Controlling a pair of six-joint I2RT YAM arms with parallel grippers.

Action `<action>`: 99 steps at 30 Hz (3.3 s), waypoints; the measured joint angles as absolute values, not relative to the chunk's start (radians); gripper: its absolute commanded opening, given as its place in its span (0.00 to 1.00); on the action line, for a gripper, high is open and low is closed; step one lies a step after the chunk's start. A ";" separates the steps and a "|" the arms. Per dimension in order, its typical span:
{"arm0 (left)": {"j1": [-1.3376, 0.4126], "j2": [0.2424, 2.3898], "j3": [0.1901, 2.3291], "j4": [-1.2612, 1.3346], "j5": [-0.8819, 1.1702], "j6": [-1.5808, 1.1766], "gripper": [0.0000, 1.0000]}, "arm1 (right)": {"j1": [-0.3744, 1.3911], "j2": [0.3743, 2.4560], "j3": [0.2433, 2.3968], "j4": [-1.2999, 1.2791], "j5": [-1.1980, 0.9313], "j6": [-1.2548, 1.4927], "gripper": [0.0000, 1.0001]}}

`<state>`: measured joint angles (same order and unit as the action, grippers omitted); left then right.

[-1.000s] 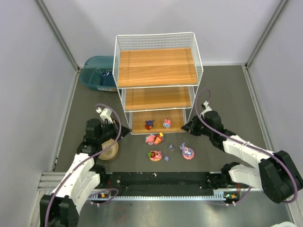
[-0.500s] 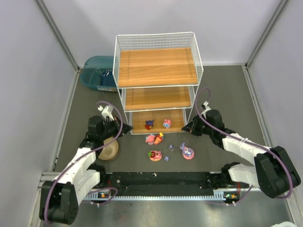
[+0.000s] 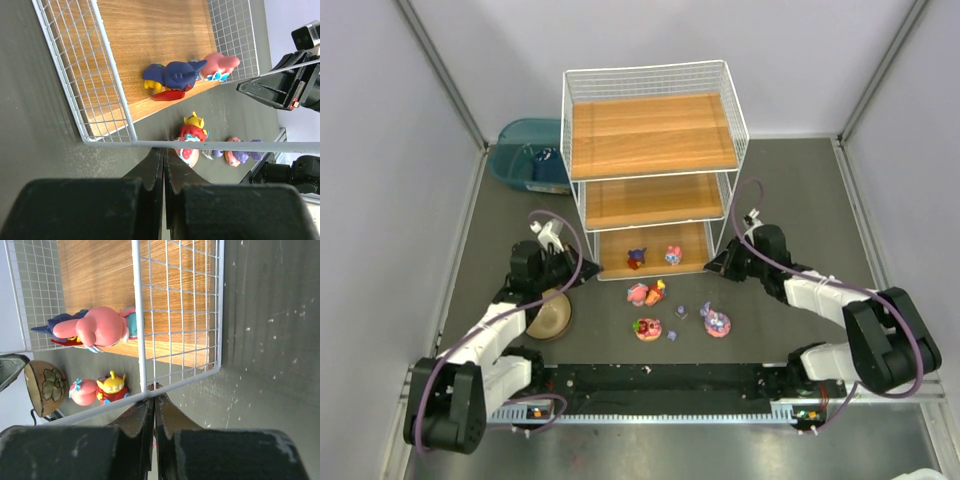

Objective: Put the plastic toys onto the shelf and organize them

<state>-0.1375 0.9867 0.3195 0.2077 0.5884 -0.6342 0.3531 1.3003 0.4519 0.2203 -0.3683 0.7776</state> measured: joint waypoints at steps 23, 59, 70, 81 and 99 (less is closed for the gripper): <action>-0.138 1.174 0.456 0.239 0.643 -0.614 0.00 | 0.330 1.469 0.607 0.265 -0.349 0.759 0.00; -0.139 0.856 0.397 0.088 0.587 -0.563 0.00 | 0.744 0.390 0.306 -0.424 0.165 0.693 0.32; -0.139 0.822 0.381 0.073 0.582 -0.578 0.00 | 0.746 0.657 0.309 -0.597 0.237 0.926 0.16; -0.140 0.823 0.381 0.065 0.579 -0.578 0.00 | 0.754 0.747 0.263 -0.439 0.199 0.931 0.00; -0.140 0.823 0.339 0.067 0.574 -0.600 0.00 | 0.902 0.754 0.244 -0.345 0.121 0.902 0.17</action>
